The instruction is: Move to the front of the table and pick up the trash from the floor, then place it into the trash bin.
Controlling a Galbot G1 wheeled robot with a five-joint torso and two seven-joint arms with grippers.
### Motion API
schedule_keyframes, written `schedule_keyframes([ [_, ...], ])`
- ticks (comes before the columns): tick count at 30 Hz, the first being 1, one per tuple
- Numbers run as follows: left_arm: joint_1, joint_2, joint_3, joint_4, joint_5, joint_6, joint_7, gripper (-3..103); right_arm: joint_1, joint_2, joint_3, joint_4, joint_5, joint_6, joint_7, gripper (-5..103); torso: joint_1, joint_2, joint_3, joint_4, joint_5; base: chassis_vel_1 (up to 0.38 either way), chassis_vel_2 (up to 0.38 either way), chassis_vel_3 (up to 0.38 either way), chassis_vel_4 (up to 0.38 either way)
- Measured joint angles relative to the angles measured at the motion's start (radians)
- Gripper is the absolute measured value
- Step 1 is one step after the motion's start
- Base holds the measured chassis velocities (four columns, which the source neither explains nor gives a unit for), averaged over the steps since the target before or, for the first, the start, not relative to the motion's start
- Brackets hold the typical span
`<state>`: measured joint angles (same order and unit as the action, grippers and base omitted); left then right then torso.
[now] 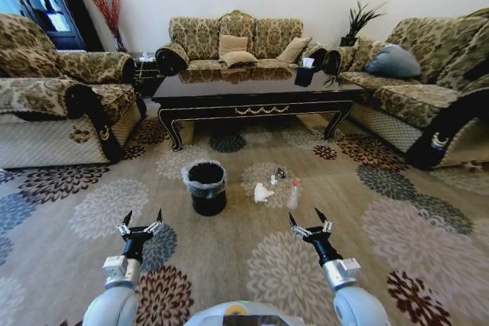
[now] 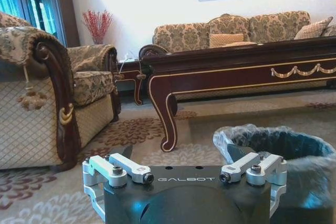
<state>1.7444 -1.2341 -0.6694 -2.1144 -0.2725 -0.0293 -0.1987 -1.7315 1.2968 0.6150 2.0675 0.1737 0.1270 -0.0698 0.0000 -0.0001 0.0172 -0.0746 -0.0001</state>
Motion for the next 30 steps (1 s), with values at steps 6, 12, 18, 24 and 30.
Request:
schedule_keyframes([
  [6, -0.002, 0.002, -0.001, -0.003, 0.001, 0.001, 0.001, 100, 0.001, 0.002, 0.0, -0.001, -0.001, 0.001, 0.0, 100, 0.0, 0.0, 0.0, 0.0, 0.0, -0.18, 0.178, 0.177, -0.187],
  [12, -0.015, 0.007, 0.001, -0.001, 0.001, 0.01, -0.002, 100, 0.0, 0.004, 0.0, -0.002, -0.001, 0.001, 0.0, 100, 0.0, 0.0, 0.0, 0.0, -0.0001, -0.192, 0.202, 0.187, -0.191],
  [18, -0.033, 0.013, 0.006, -0.001, 0.008, 0.034, -0.01, 100, -0.001, 0.007, -0.002, -0.005, -0.001, 0.001, 0.001, 100, 0.0, 0.0, 0.0, 0.0, 0.0, -0.194, 0.186, 0.192, -0.185],
  [24, -0.05, 0.021, 0.013, -0.002, 0.01, 0.059, -0.02, 100, -0.001, 0.008, -0.004, -0.005, -0.002, 0.0, 0.004, 100, 0.0, 0.0, 0.0, 0.0, 0.0, -0.164, 0.157, 0.17, -0.156],
  [30, -0.086, 0.041, 0.038, -0.014, 0.018, 0.119, -0.044, 100, -0.004, 0.011, -0.005, -0.005, -0.006, -0.004, 0.015, 100, 0.0, 0.0, 0.0, 0.0001, 0.0001, -0.133, 0.126, 0.121, -0.126],
])
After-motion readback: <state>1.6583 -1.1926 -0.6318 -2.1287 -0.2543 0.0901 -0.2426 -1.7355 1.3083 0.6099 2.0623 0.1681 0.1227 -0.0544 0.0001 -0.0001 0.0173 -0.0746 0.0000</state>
